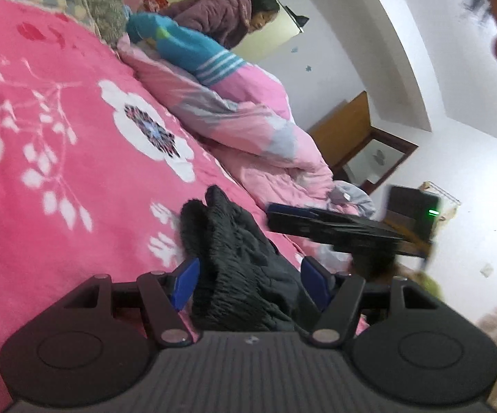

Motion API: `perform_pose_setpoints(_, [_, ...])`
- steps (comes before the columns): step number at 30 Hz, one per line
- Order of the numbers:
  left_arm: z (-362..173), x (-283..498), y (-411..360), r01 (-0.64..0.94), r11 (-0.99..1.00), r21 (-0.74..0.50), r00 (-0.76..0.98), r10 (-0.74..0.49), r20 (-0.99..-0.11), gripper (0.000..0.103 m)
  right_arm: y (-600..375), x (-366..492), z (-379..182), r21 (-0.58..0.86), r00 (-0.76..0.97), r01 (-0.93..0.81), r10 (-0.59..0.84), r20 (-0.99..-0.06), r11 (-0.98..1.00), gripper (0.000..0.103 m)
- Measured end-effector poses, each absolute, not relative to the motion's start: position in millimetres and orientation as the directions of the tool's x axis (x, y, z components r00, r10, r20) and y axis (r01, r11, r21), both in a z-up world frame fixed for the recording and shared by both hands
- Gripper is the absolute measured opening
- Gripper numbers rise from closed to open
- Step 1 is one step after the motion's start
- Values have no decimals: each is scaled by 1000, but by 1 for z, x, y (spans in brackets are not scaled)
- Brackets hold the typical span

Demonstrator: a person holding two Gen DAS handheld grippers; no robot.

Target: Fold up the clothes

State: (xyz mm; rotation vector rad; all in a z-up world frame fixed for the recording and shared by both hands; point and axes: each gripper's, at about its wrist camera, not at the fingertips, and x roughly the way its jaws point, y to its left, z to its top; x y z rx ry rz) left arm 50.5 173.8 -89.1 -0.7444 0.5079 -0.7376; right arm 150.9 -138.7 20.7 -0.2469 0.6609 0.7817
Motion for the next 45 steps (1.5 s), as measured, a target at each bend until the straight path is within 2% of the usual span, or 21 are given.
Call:
perform_pose_setpoints(4, [-93, 55, 176, 414, 460, -786, 621, -774, -126, 62, -132, 174, 4, 71, 433, -776, 612, -661, 626, 61])
perform_pose_setpoints(6, [-94, 56, 177, 411, 451, -792, 618, -777, -121, 61, -131, 183, -2, 107, 391, -792, 633, -668, 601, 57])
perform_pose_setpoints(7, [-94, 56, 177, 412, 447, -794, 617, -778, -118, 61, -131, 187, -5, 124, 369, -799, 643, -671, 589, 54])
perform_pose_setpoints(9, [-94, 55, 177, 417, 441, -795, 614, -781, -111, 61, -130, 193, -9, 149, 337, -811, 660, -671, 566, 23])
perform_pose_setpoints(11, [-93, 54, 176, 424, 435, -794, 607, -788, -108, 61, -128, 191, -8, 149, 331, -821, 674, -661, 551, 14])
perform_pose_setpoints(14, [-93, 54, 174, 437, 428, -791, 594, -798, -103, 61, -125, 188, -7, 152, 322, -834, 691, -647, 531, 11])
perform_pose_setpoints(31, [-92, 53, 171, 413, 483, -772, 627, -766, -143, 61, -130, 194, -23, 166, 346, -804, 677, -650, 571, 12])
perform_pose_setpoints(33, [-91, 52, 174, 403, 490, -773, 642, -753, -143, 62, -132, 194, -20, 181, 363, -779, 668, -650, 600, 22])
perform_pose_setpoints(35, [-91, 51, 176, 392, 497, -774, 657, -740, -143, 62, -138, 188, -12, 177, 395, -746, 641, -658, 642, 28])
perform_pose_setpoints(38, [-91, 52, 178, 376, 503, -778, 667, -730, -149, 62, -150, 175, 5, 158, 453, -689, 590, -668, 707, 30])
perform_pose_setpoints(40, [-91, 52, 178, 374, 506, -777, 669, -727, -152, 63, -169, 152, 18, 156, 510, -633, 560, -653, 758, 32])
perform_pose_setpoints(42, [-90, 52, 177, 372, 515, -772, 673, -723, -158, 64, -190, 128, 31, 160, 566, -570, 526, -635, 806, 41])
perform_pose_setpoints(45, [-88, 49, 178, 365, 530, -765, 692, -704, -158, 65, -230, 81, 44, 207, 663, -441, 472, -581, 873, 49])
